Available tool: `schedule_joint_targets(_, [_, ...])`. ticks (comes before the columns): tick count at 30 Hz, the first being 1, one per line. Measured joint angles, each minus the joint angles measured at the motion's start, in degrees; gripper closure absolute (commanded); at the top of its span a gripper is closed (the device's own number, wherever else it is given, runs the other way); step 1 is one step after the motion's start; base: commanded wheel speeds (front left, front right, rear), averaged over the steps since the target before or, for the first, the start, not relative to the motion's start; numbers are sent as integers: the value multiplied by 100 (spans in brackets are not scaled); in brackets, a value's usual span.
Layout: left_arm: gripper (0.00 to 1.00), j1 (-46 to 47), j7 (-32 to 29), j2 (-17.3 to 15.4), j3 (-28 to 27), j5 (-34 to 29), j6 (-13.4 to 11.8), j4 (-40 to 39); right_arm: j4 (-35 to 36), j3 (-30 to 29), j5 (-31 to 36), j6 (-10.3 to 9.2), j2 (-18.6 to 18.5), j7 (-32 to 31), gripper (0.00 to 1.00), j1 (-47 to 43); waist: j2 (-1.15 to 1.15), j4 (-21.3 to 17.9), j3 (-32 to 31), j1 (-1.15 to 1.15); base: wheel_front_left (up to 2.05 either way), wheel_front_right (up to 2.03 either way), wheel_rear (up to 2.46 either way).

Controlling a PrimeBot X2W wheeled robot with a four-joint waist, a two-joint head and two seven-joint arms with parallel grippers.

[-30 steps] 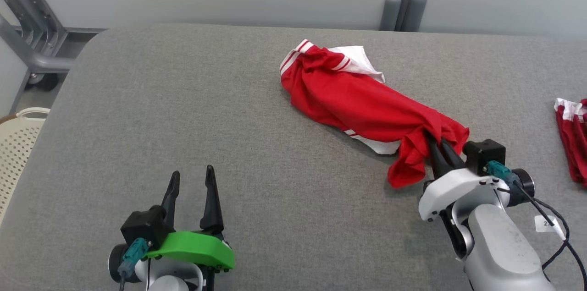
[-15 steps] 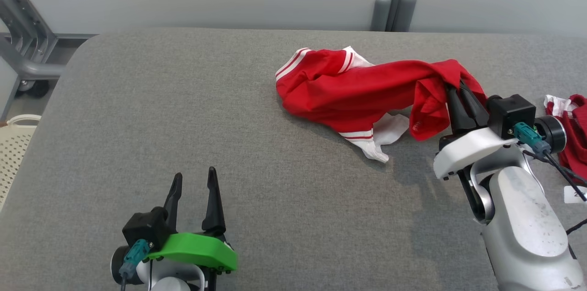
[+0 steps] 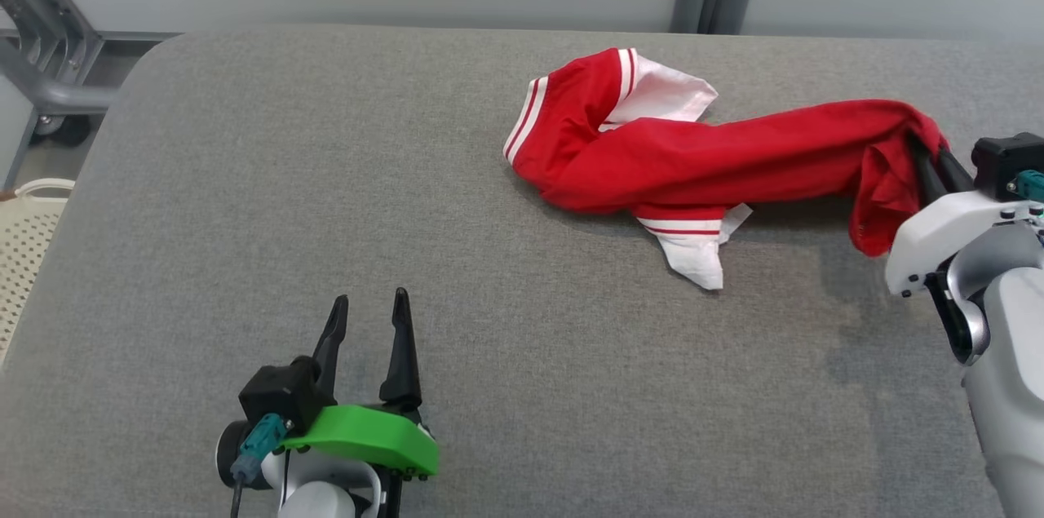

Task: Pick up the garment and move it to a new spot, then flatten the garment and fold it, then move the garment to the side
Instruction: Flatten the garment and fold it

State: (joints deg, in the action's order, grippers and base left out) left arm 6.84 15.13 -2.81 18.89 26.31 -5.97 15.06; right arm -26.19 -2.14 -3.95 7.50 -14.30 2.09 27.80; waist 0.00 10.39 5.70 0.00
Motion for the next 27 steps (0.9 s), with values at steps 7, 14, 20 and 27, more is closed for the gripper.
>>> schedule_joint_targets(7, [0, 183, 0, 0, 71, 4, 15, 16, -1713, -315, 80, 0, -301, 347, 100, 675, 0, 263, 302, 0, 0, 0, 0])
schedule_joint_targets(14, [0, 283, 0, 0, 71, -23, 53, 56, -2777, -349, 276, 0, -326, 770, 0, 1183, 0, 325, 543, 0, 0, 0, 0])
schedule_joint_targets(20, [0, 290, 0, 1, 68, -24, 86, 115, -3159, -52, 73, 0, -255, 1114, 0, 1263, 0, 138, 527, 0, 0, 0, 0])
schedule_joint_targets(27, [0, 284, 0, 0, 15, -81, 155, 244, -2588, 323, -514, 0, -366, 1276, 0, 900, 0, -232, 395, 0, 0, 0, 0])
